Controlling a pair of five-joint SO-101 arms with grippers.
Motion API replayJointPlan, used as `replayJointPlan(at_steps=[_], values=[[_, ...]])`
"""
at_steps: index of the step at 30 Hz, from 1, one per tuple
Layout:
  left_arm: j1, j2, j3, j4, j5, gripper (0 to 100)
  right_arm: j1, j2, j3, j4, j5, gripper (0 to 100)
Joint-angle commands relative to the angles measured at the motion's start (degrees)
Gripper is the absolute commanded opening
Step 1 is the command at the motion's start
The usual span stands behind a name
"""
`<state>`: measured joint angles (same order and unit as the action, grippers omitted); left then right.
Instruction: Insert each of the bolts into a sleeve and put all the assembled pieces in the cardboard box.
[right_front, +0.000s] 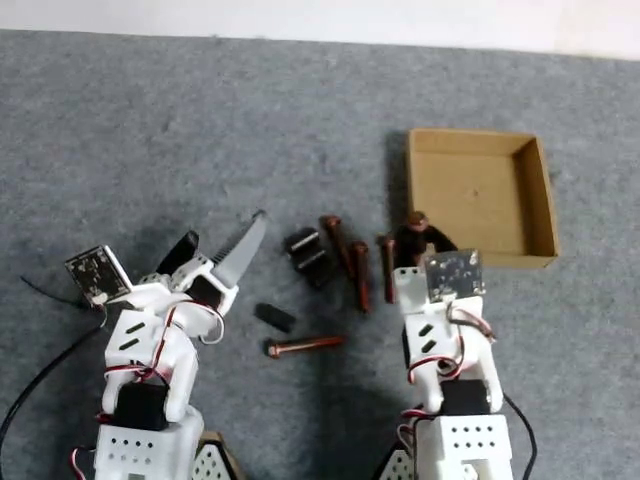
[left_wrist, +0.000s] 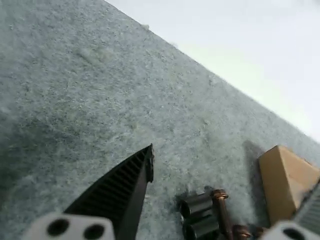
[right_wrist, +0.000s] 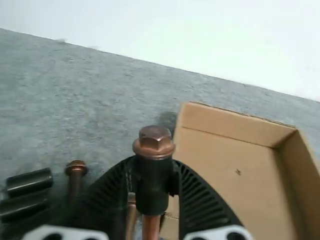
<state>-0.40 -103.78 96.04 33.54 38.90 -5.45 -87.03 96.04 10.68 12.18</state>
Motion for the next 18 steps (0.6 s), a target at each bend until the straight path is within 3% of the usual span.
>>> replayJointPlan(at_steps=[1, 3, 9, 18], values=[[-0.92, -0.40, 1.19, 0.62, -0.70, 45, 1.19, -0.84, 5.93, -7.52, -0.09, 0.9], [-0.84, -0.40, 1.19, 1.23, -0.70, 45, 1.54, -0.75, 5.76, -11.74, 0.18, 0.9], [-0.66, -0.40, 1.19, 1.49, -0.70, 45, 2.15, 4.53, -3.03, -10.77, 0.35, 0.9], [-0.84, -0.40, 1.19, 1.58, -0.70, 45, 11.21, 53.41, -40.84, -10.68, -0.09, 0.9]])
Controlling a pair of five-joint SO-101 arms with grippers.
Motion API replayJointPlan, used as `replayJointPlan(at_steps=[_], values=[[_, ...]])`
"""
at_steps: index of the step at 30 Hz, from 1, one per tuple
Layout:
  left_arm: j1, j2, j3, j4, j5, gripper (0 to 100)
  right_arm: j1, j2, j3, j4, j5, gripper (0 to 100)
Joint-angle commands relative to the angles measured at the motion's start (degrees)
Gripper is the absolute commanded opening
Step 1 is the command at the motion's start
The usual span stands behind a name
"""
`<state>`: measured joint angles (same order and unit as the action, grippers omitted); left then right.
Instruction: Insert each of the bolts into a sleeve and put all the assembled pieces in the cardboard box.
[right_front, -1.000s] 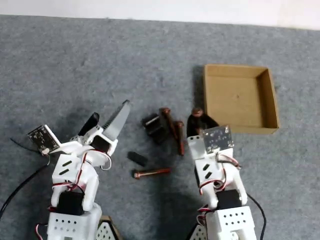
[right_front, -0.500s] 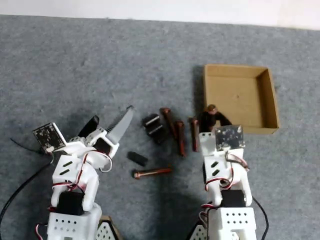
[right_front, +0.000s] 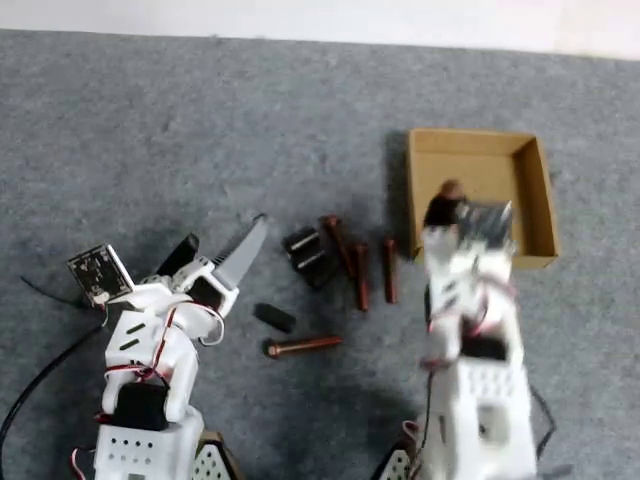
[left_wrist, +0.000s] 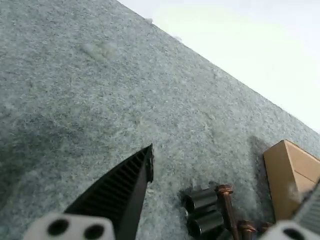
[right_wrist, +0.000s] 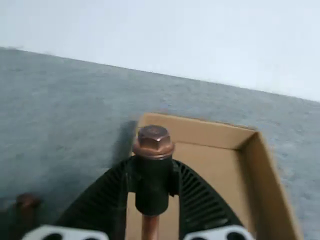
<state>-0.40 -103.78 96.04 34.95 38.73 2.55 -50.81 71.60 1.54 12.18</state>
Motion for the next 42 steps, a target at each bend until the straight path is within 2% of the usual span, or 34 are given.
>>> replayJointPlan(at_steps=[1, 3, 8, 13, 17, 21, 29, 36, 42], values=[[-0.84, -0.40, 1.19, 0.18, -0.53, 45, 4.09, 22.20, -19.91, -1.54, -0.18, 0.9], [-0.84, -0.40, 1.19, 0.18, -0.53, 45, 6.02, 30.37, -25.54, -1.54, -3.08, 1.0], [-0.75, -0.40, 1.19, 0.18, -0.53, 45, 9.01, 44.00, -32.66, -1.54, -18.90, 1.2], [-0.57, -0.40, 1.19, 0.09, -0.53, 45, 6.64, 53.41, -34.68, -1.98, -24.35, 9.0], [-0.57, -0.40, 1.19, 0.09, -0.53, 45, 4.70, 60.00, -36.53, -1.98, -30.33, 9.9], [-0.57, -0.40, 1.19, 0.00, -0.53, 45, 4.09, 63.43, -38.73, -1.98, -30.15, 10.1], [-0.57, -0.40, 1.19, 0.00, -0.53, 45, 4.44, 61.05, -38.81, -1.98, -28.75, 10.1], [-0.57, -0.40, 1.19, 0.09, -0.53, 45, 4.97, 40.84, -25.45, -1.98, -37.27, 10.1], [-0.57, -0.40, 1.19, 0.09, -0.53, 45, -2.86, 24.13, -12.00, -1.98, -36.92, 10.2]])
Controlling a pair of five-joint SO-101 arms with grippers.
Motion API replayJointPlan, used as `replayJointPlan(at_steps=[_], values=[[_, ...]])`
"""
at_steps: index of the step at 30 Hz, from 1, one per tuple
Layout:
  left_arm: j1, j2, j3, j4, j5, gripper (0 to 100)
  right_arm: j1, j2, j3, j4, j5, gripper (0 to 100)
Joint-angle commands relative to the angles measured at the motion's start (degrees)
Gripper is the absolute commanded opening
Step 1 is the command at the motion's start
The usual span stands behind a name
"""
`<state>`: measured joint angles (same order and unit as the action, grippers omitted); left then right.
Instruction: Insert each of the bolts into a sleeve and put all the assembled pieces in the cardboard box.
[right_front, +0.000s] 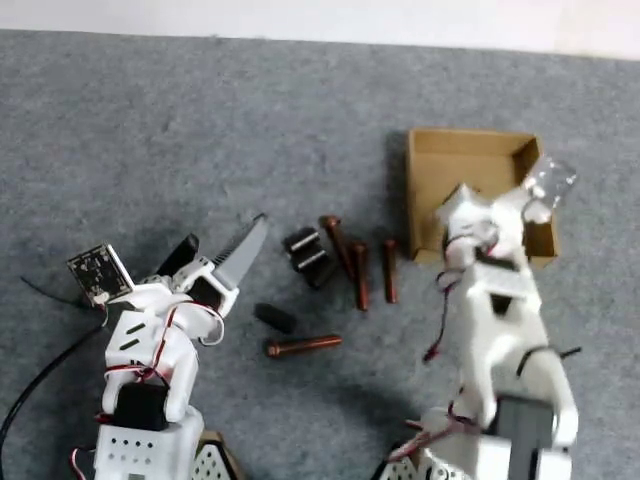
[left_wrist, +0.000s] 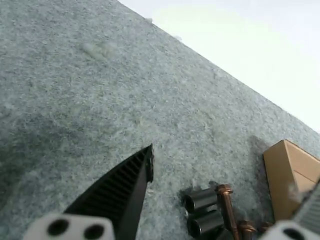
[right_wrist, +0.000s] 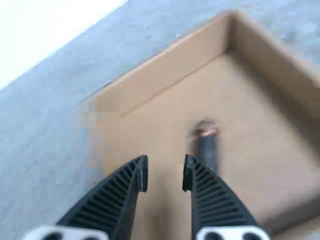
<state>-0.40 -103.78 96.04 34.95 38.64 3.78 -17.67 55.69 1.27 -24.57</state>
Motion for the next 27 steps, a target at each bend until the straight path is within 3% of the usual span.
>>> replayJointPlan(at_steps=[1, 8, 14, 21, 27], values=[[-0.57, -0.40, 1.19, 0.09, -0.44, 45, -6.11, -11.12, 5.49, -1.71, 1.49, 10.2], [-1.36, -0.66, 1.19, 0.09, -0.44, 45, -26.42, -19.03, 16.31, -1.45, 16.53, 10.2], [-10.77, -0.75, 0.66, -0.18, 0.00, 45, -40.75, -18.95, 19.21, -1.36, 25.32, 10.2], [-14.20, -0.75, 0.04, -0.26, 3.52, 45, -49.36, -18.86, 20.00, 2.86, 27.25, 10.2], [-14.29, -0.75, 0.04, -0.26, 3.52, 45, -50.33, -18.86, 20.00, 4.35, 27.43, 10.2]])
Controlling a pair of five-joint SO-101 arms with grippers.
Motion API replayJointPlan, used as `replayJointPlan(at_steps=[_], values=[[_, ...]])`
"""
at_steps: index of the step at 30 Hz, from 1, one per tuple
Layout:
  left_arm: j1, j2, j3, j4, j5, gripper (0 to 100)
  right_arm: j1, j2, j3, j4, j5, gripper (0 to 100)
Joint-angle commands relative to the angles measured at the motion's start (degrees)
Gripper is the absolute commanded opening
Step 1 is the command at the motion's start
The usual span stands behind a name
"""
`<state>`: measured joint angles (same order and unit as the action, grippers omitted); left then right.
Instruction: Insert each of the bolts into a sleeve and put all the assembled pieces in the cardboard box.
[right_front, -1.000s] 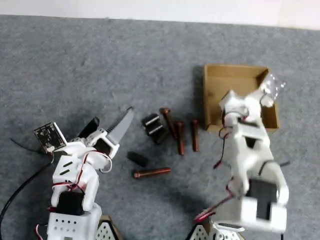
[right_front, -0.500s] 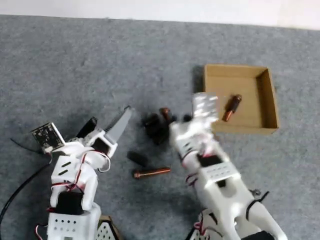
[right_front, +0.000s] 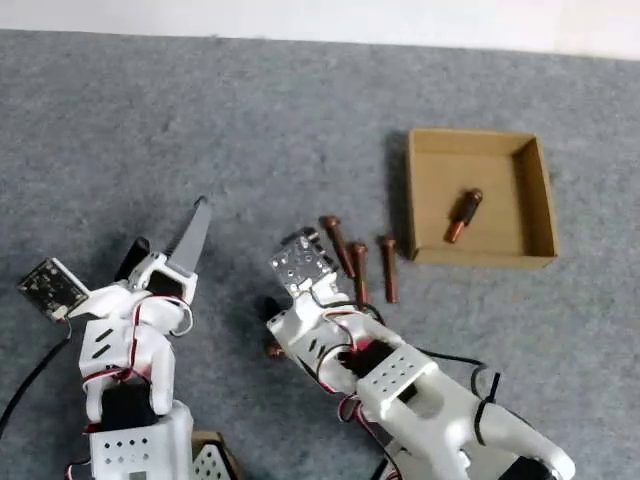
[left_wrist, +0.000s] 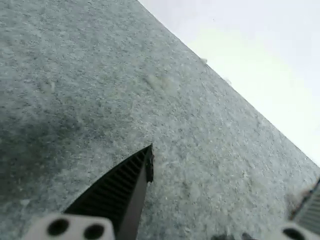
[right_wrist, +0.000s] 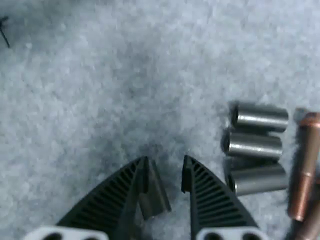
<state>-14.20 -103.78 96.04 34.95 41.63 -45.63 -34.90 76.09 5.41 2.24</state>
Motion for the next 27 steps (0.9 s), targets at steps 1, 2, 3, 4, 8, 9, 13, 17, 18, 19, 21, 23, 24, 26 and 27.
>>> replayJointPlan(at_steps=[1, 2, 3, 4, 8, 9, 13, 17, 18, 19, 21, 23, 24, 26, 27], values=[[-0.48, -0.75, 0.04, -0.26, 0.53, 45, -0.92, -1.63, -0.40, 0.22, 0.62, 10.2], [-0.48, -0.75, 0.04, -0.26, 0.53, 45, -1.01, -1.63, -0.40, 0.22, 0.62, 10.2], [-0.48, -0.75, 0.04, -0.26, 0.53, 45, -1.01, -1.63, -0.40, 0.22, 0.62, 10.2], [-0.48, -0.75, 0.04, -0.26, 0.53, 45, -0.92, -1.54, -0.40, 0.22, 0.62, 10.2], [-0.48, -0.75, 0.04, -0.26, 0.53, 45, -0.92, 1.19, -0.40, 0.22, 0.62, 10.2], [-0.48, -0.75, 0.04, -0.26, 0.53, 45, -1.01, 3.03, -0.40, 0.22, 0.62, 10.2], [-0.48, -0.75, 0.04, -0.26, 0.44, 45, -1.01, 10.07, -3.56, 0.31, 0.70, 10.2], [-0.48, -0.75, 0.04, -0.26, 0.35, 45, -1.10, 14.64, -5.76, 0.48, 0.70, 10.2], [-0.48, -0.75, 0.04, -0.26, 0.35, 45, -1.10, 15.34, -5.85, 0.48, 0.70, 10.2], [-0.48, -0.75, 0.04, -0.26, 0.35, 45, -1.54, 15.78, -5.93, 0.48, 0.79, 10.2], [-0.48, -0.75, 0.04, -0.26, 0.35, 45, -2.86, 15.96, -5.85, 0.57, 3.16, 10.2], [-0.48, -0.75, 0.04, -0.26, 0.35, 45, -4.62, 15.96, -5.67, 0.57, 6.42, 10.2], [-0.48, -0.75, 0.04, -0.26, 0.35, 45, -5.32, 16.04, -5.58, 0.57, 7.47, 10.2], [-0.48, -0.75, 0.04, -0.26, 0.35, 45, -5.49, 16.22, -5.58, 0.57, 8.35, 10.2], [-0.48, -0.75, 0.04, -0.26, 0.35, 45, -5.41, 16.40, -5.85, 0.57, 8.35, 10.2]])
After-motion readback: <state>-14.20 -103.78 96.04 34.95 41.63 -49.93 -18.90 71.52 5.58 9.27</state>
